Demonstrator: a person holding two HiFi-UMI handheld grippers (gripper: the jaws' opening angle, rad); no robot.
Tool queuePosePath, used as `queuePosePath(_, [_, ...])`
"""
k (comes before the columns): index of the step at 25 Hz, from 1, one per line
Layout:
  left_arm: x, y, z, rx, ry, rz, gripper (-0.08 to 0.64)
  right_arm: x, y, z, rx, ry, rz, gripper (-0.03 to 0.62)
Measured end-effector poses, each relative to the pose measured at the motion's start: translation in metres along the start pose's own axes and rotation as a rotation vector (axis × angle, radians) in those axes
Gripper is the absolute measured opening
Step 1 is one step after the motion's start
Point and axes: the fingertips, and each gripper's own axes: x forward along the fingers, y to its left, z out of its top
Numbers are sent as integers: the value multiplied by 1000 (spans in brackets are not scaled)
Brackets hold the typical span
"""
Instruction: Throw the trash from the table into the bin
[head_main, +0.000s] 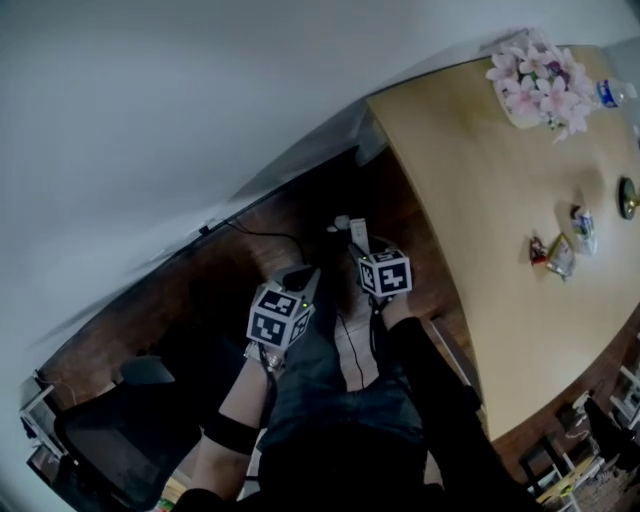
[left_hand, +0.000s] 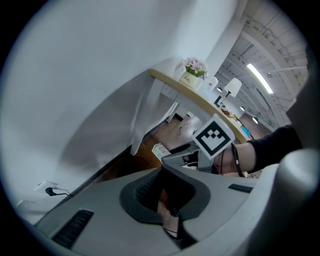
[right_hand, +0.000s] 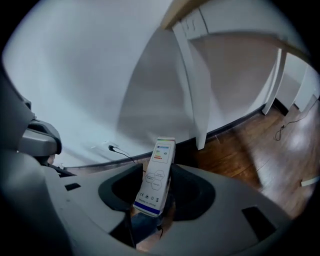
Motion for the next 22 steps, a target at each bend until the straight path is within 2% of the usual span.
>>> queuePosePath(6, [42,26,-35,-56,30,7,2,91,-33,-21,13,67,-32,187])
queuePosePath(12, [58,36,-48,-83,37,12,2,137,-45,-27,-7,82,-62,189])
queuePosePath(13, [60,36,-49,-84,38,12,3,141,-45,-25,-5,72,-61,200])
queuePosePath(15, [61,34,-50,-85,40,12,3,144,-44,-18,4,40,-56,315])
queuePosePath(22, [49,18,-46,-78,38,8,2,107,-25,-9,32,-2,-9,321])
